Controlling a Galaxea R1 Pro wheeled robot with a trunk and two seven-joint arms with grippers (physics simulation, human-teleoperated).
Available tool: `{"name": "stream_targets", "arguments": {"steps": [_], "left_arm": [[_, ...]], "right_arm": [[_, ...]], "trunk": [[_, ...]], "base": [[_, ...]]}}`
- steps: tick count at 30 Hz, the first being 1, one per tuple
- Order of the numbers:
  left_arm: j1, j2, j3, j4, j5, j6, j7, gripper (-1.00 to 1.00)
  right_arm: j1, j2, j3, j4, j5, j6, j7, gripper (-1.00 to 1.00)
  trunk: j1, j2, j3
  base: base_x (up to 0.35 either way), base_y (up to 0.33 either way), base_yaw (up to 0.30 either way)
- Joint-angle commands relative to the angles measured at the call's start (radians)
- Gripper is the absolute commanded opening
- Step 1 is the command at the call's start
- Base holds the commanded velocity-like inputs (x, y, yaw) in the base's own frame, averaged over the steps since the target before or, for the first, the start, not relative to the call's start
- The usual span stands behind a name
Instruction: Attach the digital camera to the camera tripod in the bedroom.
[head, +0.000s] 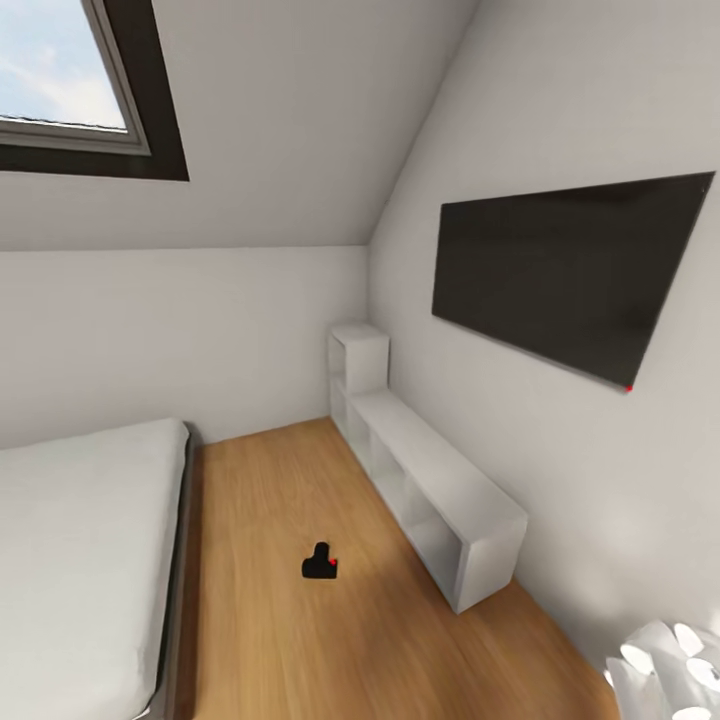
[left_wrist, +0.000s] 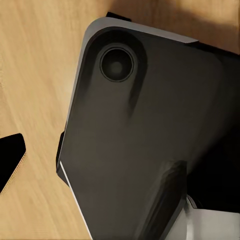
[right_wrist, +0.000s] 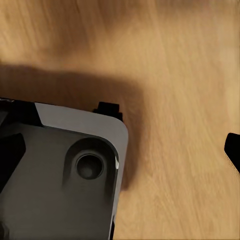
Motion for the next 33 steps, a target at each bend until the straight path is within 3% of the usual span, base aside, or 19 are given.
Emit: {"name": "stream_targets", "arguments": {"steps": [1,33], "left_arm": [[0.001,0.0,0.0,-0.002,0.004,0.0,0.0,1.0],[0.001,0.0,0.001,-0.002,0.004,-0.002,0.0,1.0]], "right_arm": [[-0.001,0.0,0.006,0.002,-0.005,-0.005,0.004,1.0],[-0.001,0.001,0.005,0.001,-0.007,-0.006,0.004,1.0]], "trunk": [[0.001,-0.001,-0.001],[0.001,-0.001,-0.001]], "base": [[0.326,0.095,0.0],[0.308,0.058,0.0]]}}
